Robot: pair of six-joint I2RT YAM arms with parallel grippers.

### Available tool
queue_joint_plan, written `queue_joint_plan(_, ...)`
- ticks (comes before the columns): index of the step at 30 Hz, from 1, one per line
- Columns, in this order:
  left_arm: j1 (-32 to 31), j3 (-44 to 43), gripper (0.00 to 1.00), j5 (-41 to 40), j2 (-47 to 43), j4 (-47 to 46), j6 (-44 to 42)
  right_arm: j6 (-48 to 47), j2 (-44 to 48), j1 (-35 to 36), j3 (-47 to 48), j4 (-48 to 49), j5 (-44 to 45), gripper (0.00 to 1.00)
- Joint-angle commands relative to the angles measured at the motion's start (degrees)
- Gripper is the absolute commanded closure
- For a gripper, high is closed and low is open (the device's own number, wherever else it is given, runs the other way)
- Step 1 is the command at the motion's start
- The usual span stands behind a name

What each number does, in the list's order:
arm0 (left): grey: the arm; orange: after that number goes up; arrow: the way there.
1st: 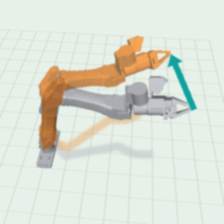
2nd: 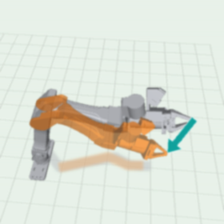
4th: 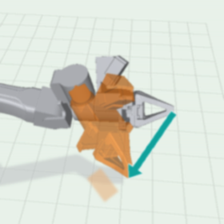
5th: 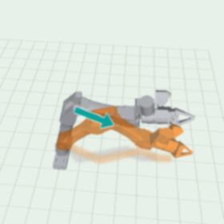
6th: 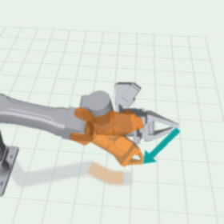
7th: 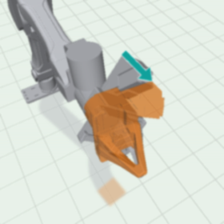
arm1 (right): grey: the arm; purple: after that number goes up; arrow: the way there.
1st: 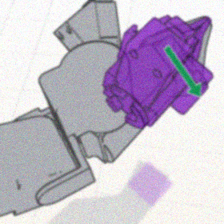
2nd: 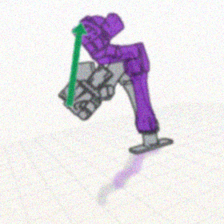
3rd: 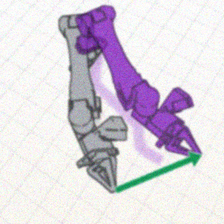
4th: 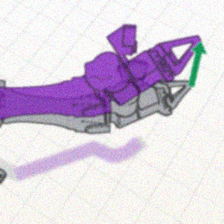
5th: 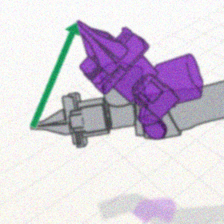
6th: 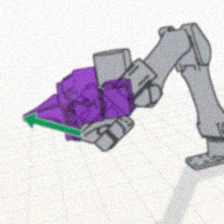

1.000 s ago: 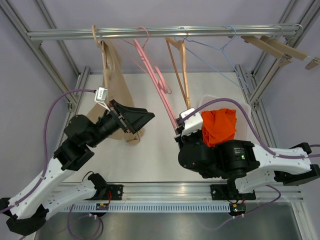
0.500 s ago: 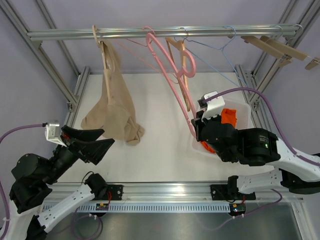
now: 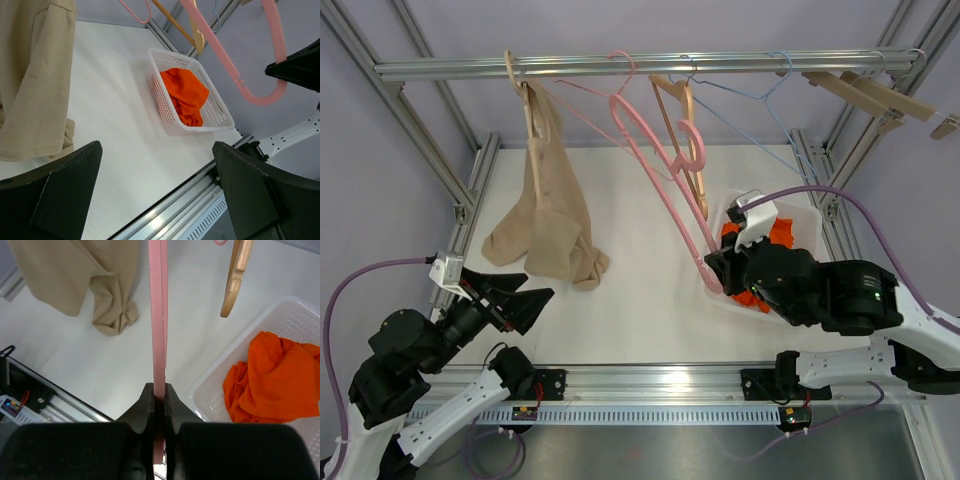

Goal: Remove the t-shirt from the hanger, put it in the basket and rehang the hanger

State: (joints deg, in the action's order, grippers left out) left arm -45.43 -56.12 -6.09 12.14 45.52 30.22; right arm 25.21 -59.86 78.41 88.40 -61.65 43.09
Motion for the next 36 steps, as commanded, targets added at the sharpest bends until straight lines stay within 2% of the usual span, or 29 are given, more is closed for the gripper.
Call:
queue_joint_plan(1,0.0,1.1,0.01,-1.8,-0.7,-0.6,-1.5,-3.0,5.1,-0.5,-0.1,6.9,-6.0,1.0)
queue_joint_plan(5,0.1,3.1,0.01,-2.1,-1.2,-0.6,-1.4,-2.4,8.0,-0.5,1.0,3.7,-2.3,1.0)
queue_joint_plan(11,0.0,3.1,0.01,-4.2,-1.9,-0.6,-1.3,-1.1,3.0,-0.5,4.5,-4.3,1.3,1.0)
queue_joint_plan(15,0.1,2.9,0.01,-3.8,-1.9,-0.6,-1.3,-1.3,1.8,-1.1,4.9,-5.8,1.3,1.0)
queue_joint_plan(19,0.0,3.5,0.01,-3.6,-2.2,-0.6,-1.3,-2.2,1.1,-4.8,3.7,-6.3,-0.4,1.0)
queue_joint_plan(23,0.1,3.6,0.01,-3.8,-2.7,-0.7,-1.3,-4.4,-1.4,-8.8,2.7,-4.8,-0.6,1.0)
queue_joint_plan(31,0.0,5.0,0.01,-3.4,-3.1,-0.6,-1.1,-8.0,-0.8,-9.8,3.7,0.1,-1.5,1.0)
queue_joint_plan(36,0.1,6.1,0.01,-3.8,-2.7,-0.7,-1.2,-11.1,-5.4,-14.4,3.0,3.5,-5.1,1.0)
